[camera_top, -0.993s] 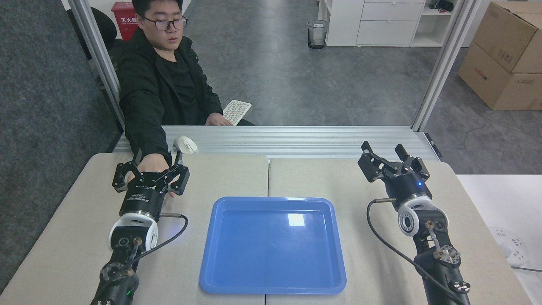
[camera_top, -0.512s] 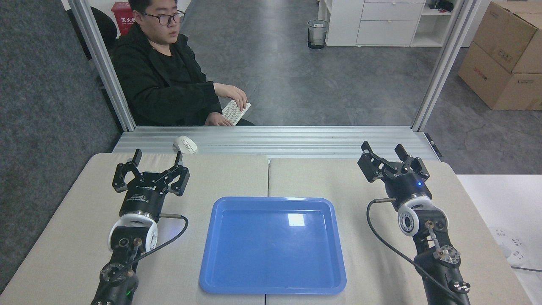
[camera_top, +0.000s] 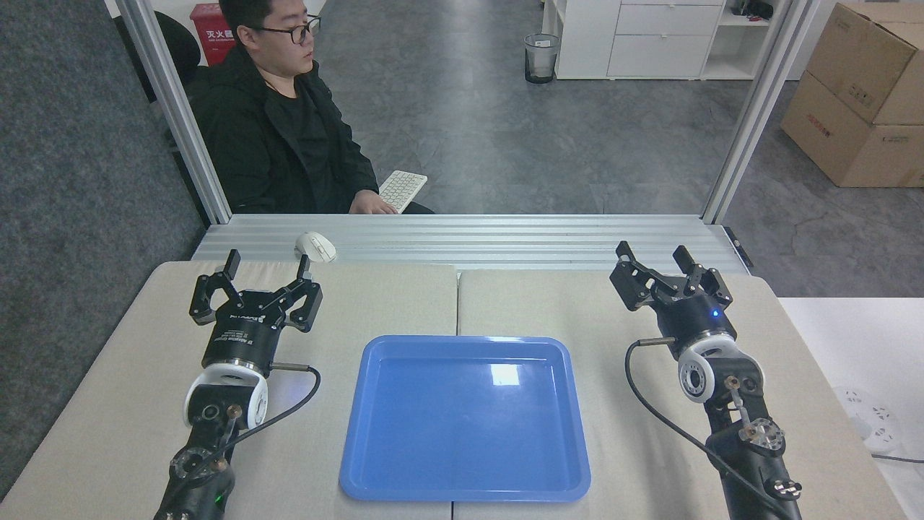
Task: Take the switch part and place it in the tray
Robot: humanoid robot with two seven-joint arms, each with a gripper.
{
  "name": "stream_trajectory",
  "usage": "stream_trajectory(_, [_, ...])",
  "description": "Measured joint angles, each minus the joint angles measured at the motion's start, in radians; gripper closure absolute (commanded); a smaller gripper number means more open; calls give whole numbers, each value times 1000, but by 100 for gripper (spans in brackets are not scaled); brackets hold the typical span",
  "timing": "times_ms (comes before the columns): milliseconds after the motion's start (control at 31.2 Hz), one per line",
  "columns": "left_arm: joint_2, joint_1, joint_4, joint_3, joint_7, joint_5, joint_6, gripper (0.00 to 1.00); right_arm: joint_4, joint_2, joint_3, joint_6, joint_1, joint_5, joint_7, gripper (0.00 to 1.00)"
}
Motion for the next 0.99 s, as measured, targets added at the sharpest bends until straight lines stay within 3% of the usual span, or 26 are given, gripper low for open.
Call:
stream_trajectory(641, [2,-1,0,4,-10,1,-48,0,0,0,0,0,0,0,0,0])
stream_trajectory(993, [3,2,0,23,-26,5,-24,0,0,0,0,0,0,0,0,0])
